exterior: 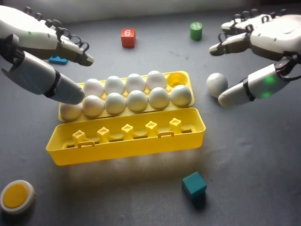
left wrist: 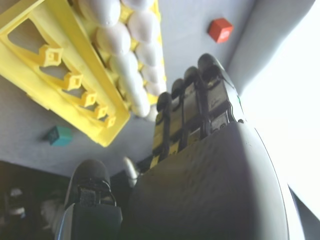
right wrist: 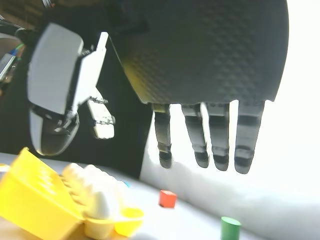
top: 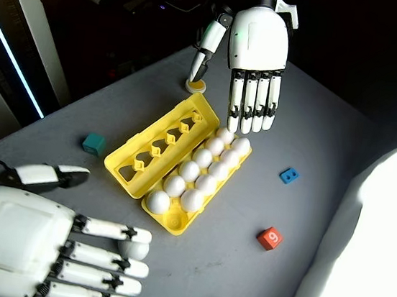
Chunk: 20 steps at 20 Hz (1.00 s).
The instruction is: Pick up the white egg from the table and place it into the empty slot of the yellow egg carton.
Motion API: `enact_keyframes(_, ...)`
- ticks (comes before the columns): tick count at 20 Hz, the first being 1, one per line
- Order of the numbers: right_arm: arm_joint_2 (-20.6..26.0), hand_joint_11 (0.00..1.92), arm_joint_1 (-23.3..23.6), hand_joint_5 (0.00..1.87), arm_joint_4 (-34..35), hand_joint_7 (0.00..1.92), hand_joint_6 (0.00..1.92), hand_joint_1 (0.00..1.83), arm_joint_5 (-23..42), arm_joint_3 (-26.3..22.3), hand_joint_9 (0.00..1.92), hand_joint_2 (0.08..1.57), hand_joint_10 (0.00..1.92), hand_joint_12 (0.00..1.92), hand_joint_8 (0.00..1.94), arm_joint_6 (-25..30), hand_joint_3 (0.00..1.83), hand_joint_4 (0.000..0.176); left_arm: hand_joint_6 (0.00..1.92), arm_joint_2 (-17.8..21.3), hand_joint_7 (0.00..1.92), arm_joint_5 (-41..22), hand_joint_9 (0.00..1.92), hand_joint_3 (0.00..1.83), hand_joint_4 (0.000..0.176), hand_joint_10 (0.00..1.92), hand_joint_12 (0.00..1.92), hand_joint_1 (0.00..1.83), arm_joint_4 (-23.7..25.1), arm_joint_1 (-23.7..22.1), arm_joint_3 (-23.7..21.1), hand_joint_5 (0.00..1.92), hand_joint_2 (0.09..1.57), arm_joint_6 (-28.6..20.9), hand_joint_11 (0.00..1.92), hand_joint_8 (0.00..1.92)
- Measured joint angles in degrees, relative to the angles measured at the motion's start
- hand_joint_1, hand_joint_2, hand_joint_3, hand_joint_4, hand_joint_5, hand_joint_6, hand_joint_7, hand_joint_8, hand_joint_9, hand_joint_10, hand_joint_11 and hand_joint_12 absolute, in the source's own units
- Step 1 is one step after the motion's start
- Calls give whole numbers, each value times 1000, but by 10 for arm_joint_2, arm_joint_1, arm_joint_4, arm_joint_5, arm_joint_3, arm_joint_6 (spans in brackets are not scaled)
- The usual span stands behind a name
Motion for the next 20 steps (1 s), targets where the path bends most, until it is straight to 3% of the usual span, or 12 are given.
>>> enact_keyframes(1,-10,0,0,467,5,0,11,392,1,11,0,714,0,265,0,-12,0,176,2,0,127,0,104,3,0,0,314,0,0,0,1,135,1193,0,0,1)
enact_keyframes(2,-31,0,0,568,31,0,21,503,0,30,0,714,0,86,0,-37,0,176,4,0,139,0,125,2,0,6,366,0,0,0,1,144,1191,0,0,4)
enact_keyframes(4,-56,0,-2,620,49,0,21,522,0,59,0,730,0,3,0,-46,5,176,2,0,149,0,134,3,0,4,367,0,-3,0,1,153,1200,0,0,3)
enact_keyframes(6,-74,0,-2,602,49,0,9,638,6,89,0,754,0,0,0,-49,15,167,2,0,156,0,148,0,0,5,408,0,0,0,-2,155,1194,0,0,3)
enact_keyframes(10,-104,0,-2,561,58,0,0,617,15,127,0,795,0,0,0,-49,29,162,1,0,142,1,134,0,0,1,360,0,-2,0,-5,142,1196,0,0,1)
enact_keyframes(11,-109,0,-5,557,57,0,0,609,17,132,0,798,0,0,0,-49,28,167,2,0,141,2,132,1,0,1,354,0,-2,0,-6,144,1198,0,0,1)
enact_keyframes(14,-128,0,-10,624,58,0,25,671,16,147,0,799,0,0,0,-49,20,157,5,0,188,1,177,0,0,8,474,0,-1,0,-10,183,1197,0,0,6)
enact_keyframes(20,-146,0,-16,597,63,0,9,656,21,160,0,783,0,0,0,-49,7,146,0,0,177,2,164,2,0,0,419,0,-1,0,-10,170,1209,0,0,0)
